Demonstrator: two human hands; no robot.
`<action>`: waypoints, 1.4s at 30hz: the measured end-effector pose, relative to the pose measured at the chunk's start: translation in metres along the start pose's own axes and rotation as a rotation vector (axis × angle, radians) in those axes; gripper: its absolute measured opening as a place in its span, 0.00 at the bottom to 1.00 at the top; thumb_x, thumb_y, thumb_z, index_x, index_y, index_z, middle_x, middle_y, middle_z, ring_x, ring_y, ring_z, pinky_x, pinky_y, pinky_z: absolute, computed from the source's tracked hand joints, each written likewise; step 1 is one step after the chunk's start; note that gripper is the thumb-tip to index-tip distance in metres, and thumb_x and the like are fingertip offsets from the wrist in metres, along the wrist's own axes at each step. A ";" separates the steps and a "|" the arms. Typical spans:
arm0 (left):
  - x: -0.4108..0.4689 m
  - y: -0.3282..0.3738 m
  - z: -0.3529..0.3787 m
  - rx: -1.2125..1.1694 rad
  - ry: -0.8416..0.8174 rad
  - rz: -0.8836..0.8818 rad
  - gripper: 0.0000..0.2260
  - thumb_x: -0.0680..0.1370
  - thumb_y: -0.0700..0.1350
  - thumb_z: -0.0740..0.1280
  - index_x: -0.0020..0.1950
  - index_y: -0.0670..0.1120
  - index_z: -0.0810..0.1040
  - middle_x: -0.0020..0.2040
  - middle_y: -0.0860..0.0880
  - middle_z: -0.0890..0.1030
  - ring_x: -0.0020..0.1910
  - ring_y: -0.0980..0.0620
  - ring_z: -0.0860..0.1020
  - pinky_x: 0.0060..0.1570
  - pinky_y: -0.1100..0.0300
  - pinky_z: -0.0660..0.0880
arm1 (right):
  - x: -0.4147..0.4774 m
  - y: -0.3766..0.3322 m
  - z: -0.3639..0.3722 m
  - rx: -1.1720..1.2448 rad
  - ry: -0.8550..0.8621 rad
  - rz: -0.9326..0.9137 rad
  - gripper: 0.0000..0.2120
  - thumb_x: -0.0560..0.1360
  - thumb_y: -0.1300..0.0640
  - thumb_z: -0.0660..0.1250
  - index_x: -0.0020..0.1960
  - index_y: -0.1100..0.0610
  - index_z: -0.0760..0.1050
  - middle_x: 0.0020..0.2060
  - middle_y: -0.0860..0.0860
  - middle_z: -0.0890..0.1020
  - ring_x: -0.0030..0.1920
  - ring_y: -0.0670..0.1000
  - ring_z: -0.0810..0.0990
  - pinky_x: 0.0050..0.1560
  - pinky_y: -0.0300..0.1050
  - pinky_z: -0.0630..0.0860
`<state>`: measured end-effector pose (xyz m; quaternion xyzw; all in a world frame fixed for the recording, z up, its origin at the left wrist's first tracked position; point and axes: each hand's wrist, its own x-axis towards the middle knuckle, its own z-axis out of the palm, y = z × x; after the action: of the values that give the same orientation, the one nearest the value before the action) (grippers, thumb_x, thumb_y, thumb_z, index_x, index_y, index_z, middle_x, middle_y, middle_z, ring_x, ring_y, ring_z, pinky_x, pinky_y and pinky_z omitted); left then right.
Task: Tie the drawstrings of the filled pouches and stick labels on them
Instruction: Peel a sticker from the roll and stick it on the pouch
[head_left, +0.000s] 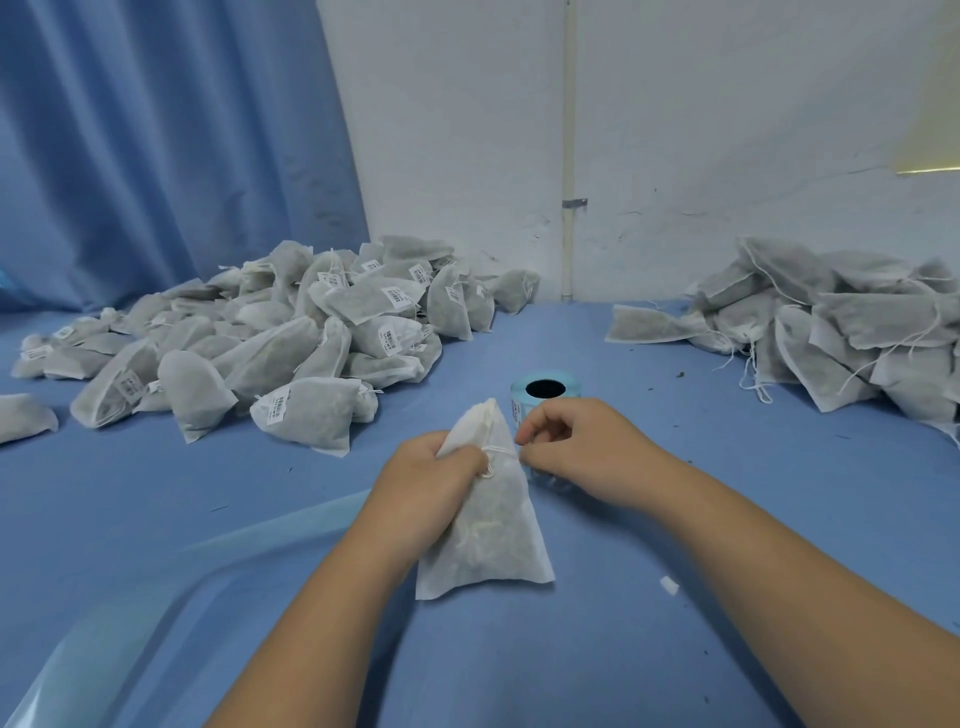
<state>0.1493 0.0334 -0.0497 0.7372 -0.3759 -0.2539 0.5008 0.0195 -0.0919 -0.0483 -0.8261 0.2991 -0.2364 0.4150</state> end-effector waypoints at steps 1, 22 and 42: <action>0.001 0.000 0.000 0.006 0.004 0.001 0.06 0.72 0.46 0.67 0.35 0.51 0.76 0.30 0.55 0.76 0.27 0.56 0.74 0.33 0.60 0.69 | 0.000 0.000 0.000 0.001 -0.004 -0.001 0.05 0.70 0.58 0.69 0.42 0.49 0.79 0.30 0.44 0.80 0.34 0.46 0.78 0.47 0.52 0.80; 0.006 -0.005 -0.005 -0.013 0.064 -0.042 0.05 0.73 0.47 0.66 0.39 0.47 0.77 0.36 0.50 0.78 0.34 0.50 0.75 0.35 0.58 0.70 | -0.022 -0.013 -0.016 -0.132 0.030 0.184 0.25 0.70 0.65 0.64 0.65 0.50 0.68 0.37 0.51 0.81 0.35 0.49 0.78 0.41 0.46 0.77; -0.078 0.040 0.073 -0.171 -0.380 0.127 0.12 0.73 0.51 0.69 0.42 0.43 0.80 0.38 0.51 0.81 0.36 0.55 0.77 0.38 0.63 0.72 | -0.164 -0.032 -0.065 0.866 0.005 -0.055 0.23 0.65 0.68 0.64 0.61 0.62 0.74 0.46 0.67 0.81 0.43 0.61 0.81 0.39 0.46 0.79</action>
<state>0.0360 0.0478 -0.0394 0.6059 -0.4862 -0.3873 0.4965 -0.1287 0.0012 -0.0098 -0.5829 0.1512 -0.3530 0.7161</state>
